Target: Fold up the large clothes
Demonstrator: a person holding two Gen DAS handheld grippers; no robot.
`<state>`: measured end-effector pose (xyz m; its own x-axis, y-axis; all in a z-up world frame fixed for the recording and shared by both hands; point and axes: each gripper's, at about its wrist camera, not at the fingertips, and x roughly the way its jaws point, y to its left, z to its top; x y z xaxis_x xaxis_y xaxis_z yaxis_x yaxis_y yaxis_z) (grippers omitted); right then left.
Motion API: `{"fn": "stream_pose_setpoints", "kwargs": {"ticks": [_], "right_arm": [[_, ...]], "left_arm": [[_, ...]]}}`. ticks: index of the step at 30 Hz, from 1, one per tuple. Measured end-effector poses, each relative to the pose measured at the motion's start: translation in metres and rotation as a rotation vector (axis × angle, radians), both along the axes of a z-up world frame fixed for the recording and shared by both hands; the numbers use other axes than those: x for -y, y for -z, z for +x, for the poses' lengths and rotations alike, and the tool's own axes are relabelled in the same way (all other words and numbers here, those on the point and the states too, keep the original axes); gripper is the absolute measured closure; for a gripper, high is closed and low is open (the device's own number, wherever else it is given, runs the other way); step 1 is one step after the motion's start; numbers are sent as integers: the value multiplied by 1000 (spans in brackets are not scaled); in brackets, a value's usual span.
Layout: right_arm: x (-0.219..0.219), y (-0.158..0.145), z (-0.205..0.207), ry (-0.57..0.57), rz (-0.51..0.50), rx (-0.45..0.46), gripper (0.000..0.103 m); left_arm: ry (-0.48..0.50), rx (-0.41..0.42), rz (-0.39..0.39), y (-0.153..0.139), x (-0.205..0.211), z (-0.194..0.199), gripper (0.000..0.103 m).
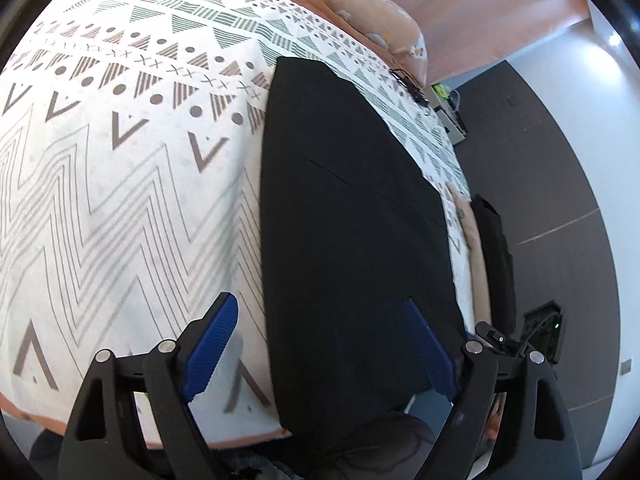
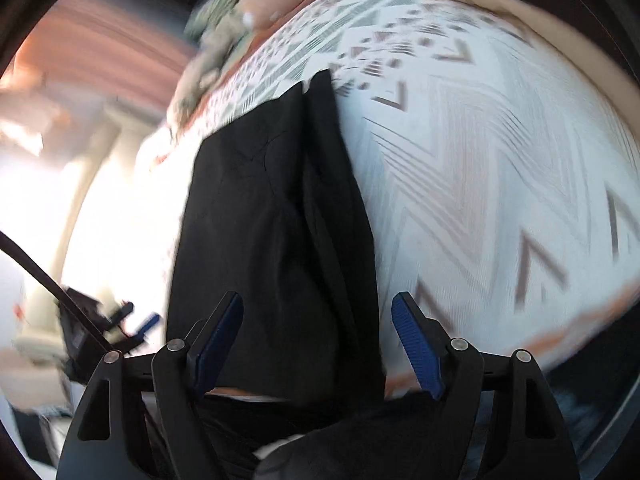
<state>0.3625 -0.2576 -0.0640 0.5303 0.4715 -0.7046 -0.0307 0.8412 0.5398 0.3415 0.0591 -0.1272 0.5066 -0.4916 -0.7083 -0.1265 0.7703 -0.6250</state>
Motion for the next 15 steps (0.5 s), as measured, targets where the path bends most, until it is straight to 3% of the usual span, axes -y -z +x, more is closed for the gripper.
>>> {"fn": "stream_pose_setpoints", "kwargs": {"ticks": [4,10,15], "right_arm": [[-15,-6,37,-65,-85,-30,27],[-22,0,88,-137,-42,-68,27],[-28,27,127,-219,22,-154,27]], "left_arm": [[1,-10,-17,10,-3,16,17],[1,-40,1,23,-3,43,17],[11,-28,-4,22,0,62,20]]}}
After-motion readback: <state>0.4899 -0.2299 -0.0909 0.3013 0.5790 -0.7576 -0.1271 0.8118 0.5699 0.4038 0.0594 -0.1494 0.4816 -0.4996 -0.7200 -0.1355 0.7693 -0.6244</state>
